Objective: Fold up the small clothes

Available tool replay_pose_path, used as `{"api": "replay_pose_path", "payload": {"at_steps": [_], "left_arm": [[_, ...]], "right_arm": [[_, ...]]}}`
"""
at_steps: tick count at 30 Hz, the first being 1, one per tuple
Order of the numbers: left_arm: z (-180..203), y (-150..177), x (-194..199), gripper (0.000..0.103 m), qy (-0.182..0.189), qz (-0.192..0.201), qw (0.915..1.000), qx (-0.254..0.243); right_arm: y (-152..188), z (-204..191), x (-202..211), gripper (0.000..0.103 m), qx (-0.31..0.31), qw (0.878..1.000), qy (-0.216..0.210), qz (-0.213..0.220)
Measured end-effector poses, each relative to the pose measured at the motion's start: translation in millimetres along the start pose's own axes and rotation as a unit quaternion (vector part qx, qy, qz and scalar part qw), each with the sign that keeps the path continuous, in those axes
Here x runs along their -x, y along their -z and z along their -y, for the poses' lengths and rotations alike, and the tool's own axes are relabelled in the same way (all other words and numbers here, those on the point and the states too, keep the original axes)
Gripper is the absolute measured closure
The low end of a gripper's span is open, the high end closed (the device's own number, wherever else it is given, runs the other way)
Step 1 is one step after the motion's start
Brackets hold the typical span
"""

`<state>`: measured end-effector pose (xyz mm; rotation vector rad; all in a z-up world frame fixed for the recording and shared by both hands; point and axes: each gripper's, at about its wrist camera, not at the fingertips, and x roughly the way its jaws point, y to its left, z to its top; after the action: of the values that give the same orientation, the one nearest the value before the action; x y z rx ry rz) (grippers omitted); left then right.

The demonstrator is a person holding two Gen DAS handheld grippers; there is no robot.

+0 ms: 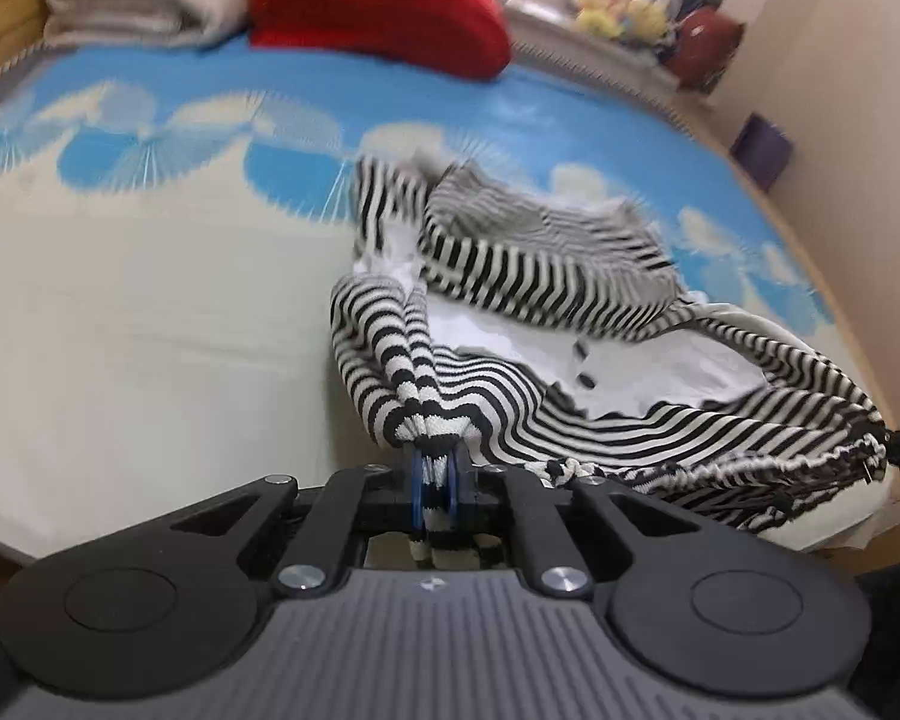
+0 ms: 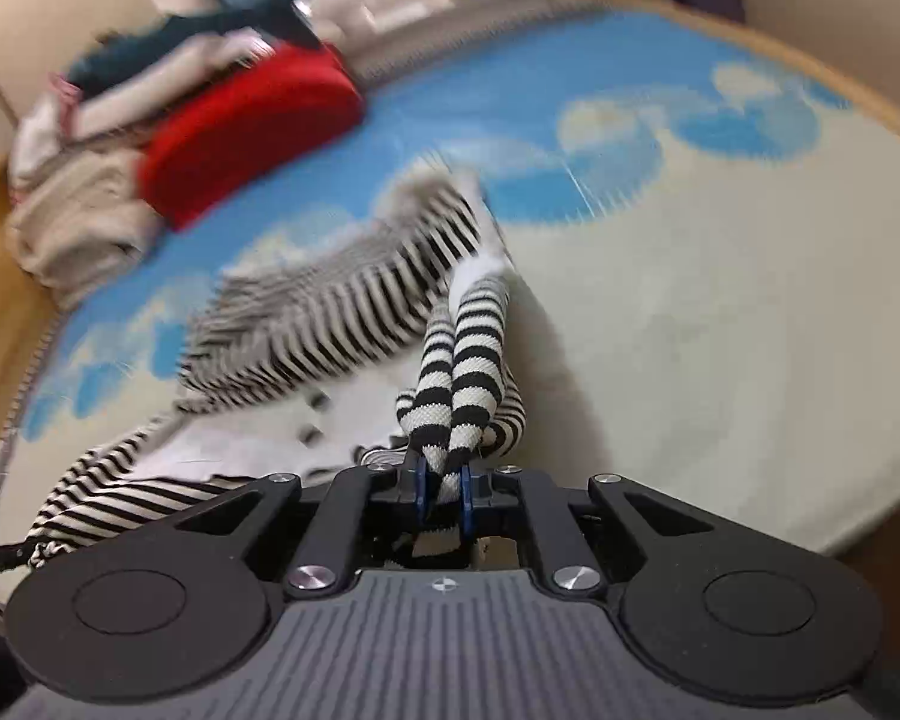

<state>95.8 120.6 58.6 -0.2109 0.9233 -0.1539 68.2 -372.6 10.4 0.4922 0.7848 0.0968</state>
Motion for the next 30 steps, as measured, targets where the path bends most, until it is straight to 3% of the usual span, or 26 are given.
{"api": "replay_pose_path", "payload": {"at_steps": [9, 14, 18, 22, 25, 28, 30], "left_arm": [[-4, 15, 112, 0.095, 0.051, 0.032, 0.9981, -0.013], [-8, 7, 129, 0.095, 0.071, 0.033, 0.9969, -0.009], [-19, -20, 83, 0.095, 0.076, 0.023, 0.9968, 0.000], [-34, -61, 3, 0.095, 0.076, 0.010, 0.9970, 0.012], [-45, -95, -62, 0.094, 0.070, -0.020, 0.9968, 0.033], [-57, -124, -117, 0.086, 0.041, -0.033, 0.9972, 0.053], [-75, -133, -141, 0.072, 0.056, -0.045, 0.9926, 0.098]], "right_arm": [[12, -9, 110, 0.094, -0.010, 0.996, -0.073, 0.058], [10, -7, 124, 0.094, -0.043, 0.994, -0.080, 0.062], [-11, -6, 78, 0.094, -0.042, 0.996, -0.063, 0.047], [-48, -3, -5, 0.094, -0.049, 0.998, -0.037, 0.000], [-80, -1, -74, 0.094, -0.057, 0.998, -0.020, -0.031], [-108, 0, -138, 0.089, -0.062, 0.996, -0.018, -0.054], [-119, 5, -166, 0.081, -0.070, 0.996, -0.014, -0.059]]}}
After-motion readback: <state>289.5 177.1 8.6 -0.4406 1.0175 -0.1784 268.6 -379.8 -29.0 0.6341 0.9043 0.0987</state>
